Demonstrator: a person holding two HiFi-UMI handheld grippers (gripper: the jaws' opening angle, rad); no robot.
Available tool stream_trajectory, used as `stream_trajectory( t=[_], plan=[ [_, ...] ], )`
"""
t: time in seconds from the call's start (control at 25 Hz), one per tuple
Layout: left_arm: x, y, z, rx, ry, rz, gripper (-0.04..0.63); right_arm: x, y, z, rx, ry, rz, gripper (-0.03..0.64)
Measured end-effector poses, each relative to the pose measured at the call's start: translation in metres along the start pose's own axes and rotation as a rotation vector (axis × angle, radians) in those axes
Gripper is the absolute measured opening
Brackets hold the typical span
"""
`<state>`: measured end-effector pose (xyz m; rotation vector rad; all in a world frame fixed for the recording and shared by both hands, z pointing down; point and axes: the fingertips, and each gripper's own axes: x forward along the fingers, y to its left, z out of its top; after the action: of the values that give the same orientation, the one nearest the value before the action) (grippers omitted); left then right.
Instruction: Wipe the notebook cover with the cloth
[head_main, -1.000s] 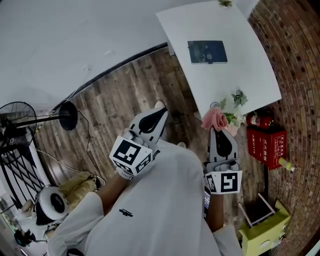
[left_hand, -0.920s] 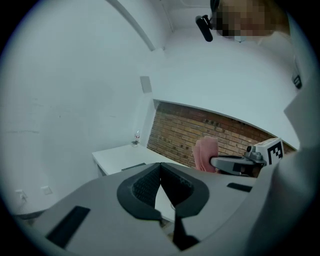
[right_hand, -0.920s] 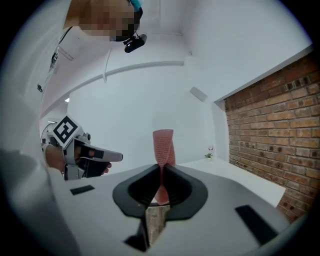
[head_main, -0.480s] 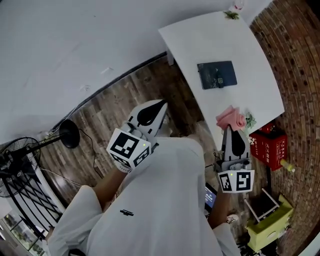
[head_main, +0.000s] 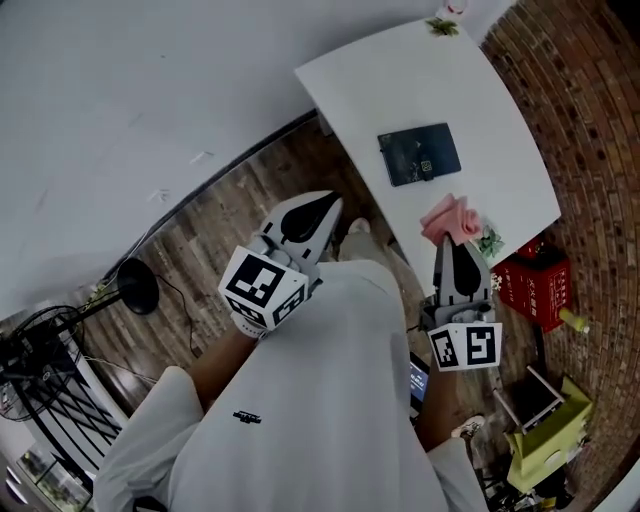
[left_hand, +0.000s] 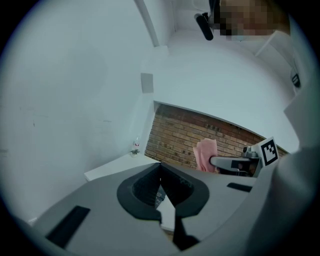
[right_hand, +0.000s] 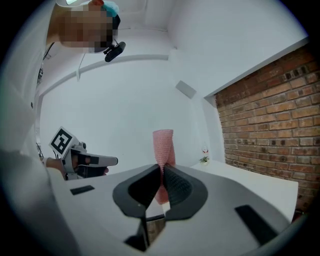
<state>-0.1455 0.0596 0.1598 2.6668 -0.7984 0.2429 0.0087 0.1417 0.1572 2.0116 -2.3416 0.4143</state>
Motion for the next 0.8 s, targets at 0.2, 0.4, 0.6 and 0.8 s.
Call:
stream_trajectory(
  t=[0.2,0.4,0.6,0.8],
  plan=[
    [0.022,0.008,0.001,-0.003,0.025,-0.013,0.018,0.021,-0.015,0.003,0.019,0.012,-0.032,0.028],
    [0.050,0.009,-0.008,-0.002,0.080,-0.023,0.018,0.046,-0.035,0.001,0.067,0.016,-0.036,0.028],
    [0.088,0.013,-0.017,-0.003,0.135,-0.026,0.018,0.077,-0.063,-0.008,0.110,0.041,-0.053,0.029],
    [0.126,0.022,-0.032,-0.017,0.192,-0.031,0.018,0.107,-0.090,-0.035,0.160,0.081,-0.068,0.029]
  ],
)
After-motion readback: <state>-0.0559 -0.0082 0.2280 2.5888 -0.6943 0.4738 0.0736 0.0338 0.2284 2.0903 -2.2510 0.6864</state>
